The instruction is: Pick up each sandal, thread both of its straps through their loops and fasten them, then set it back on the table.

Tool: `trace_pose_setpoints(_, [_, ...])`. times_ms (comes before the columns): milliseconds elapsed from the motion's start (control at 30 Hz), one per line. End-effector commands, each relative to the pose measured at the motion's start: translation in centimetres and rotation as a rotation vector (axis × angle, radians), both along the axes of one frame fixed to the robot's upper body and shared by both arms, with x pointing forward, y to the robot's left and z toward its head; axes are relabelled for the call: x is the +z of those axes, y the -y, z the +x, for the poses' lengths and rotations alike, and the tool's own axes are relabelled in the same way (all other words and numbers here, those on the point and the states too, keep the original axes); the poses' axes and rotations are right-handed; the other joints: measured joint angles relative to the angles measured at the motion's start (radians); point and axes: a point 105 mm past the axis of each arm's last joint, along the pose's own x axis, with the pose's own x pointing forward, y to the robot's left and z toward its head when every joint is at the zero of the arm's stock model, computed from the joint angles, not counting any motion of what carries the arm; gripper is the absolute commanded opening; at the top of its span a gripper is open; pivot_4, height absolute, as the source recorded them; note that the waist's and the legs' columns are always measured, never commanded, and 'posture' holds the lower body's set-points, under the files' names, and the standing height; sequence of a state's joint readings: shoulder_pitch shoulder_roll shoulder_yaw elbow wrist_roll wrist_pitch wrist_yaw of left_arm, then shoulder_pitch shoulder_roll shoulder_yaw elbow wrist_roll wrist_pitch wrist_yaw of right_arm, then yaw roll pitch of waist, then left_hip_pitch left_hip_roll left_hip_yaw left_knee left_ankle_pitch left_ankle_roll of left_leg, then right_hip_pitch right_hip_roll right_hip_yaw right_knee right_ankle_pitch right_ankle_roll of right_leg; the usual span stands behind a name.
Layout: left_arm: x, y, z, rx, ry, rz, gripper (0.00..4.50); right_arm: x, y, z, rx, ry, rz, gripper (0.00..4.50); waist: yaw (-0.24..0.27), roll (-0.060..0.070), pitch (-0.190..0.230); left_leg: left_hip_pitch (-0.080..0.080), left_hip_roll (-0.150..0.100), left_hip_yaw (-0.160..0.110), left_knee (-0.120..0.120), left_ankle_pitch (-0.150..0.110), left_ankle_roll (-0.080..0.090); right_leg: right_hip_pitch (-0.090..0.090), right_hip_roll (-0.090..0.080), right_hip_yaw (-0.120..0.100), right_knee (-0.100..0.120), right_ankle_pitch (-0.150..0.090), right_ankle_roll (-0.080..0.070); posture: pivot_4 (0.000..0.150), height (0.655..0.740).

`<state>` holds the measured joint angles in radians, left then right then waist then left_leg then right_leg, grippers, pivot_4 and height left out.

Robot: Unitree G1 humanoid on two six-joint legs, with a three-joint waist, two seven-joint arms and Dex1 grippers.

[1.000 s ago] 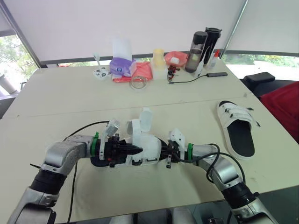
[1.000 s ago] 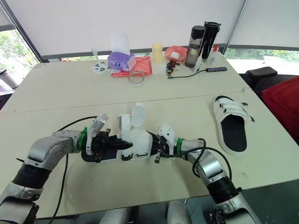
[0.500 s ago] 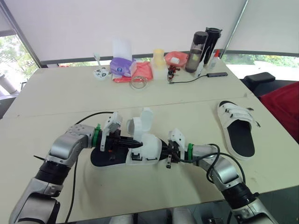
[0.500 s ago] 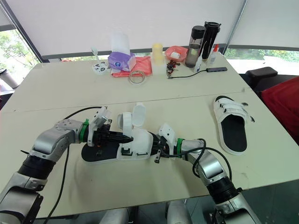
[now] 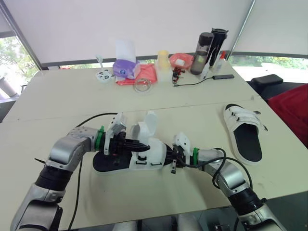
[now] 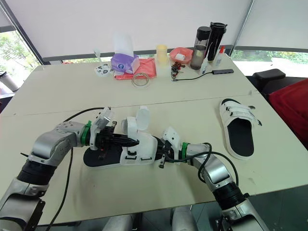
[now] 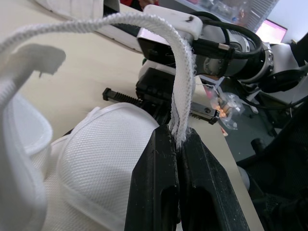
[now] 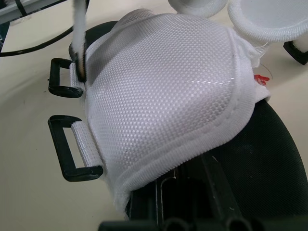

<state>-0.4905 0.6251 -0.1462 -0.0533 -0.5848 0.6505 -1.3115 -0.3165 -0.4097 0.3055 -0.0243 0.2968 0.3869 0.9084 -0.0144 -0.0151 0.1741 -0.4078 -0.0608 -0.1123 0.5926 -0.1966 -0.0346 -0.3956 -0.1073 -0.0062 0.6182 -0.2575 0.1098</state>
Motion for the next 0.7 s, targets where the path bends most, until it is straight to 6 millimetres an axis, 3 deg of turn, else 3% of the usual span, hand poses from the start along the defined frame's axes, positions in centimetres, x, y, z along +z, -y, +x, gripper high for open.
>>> trace_pose_setpoints(33, [0.6, 0.2, -0.5, -0.015, 0.018, -0.018, 0.03, -3.9, 1.7, -0.1, -0.085, -0.125, -0.110, 0.00, 0.001, 0.000, 0.000, 0.000, 0.000, 0.000, 0.000, 0.000, 0.000, 0.000, 0.000, 0.000, 0.000, 0.000, 0.000, 0.150, 0.7400])
trace_pose_setpoints(700, [1.6, -0.4, -0.8, 0.027, -0.004, -0.042, 0.03, -4.0, 1.4, 0.1, -0.077, -0.124, -0.108, 0.00, 0.000, 0.000, 0.000, 0.000, 0.002, 0.000, 0.000, 0.000, 0.000, 0.000, 0.002, 0.000, 0.000, 0.001, -0.001, 0.150, 0.7400])
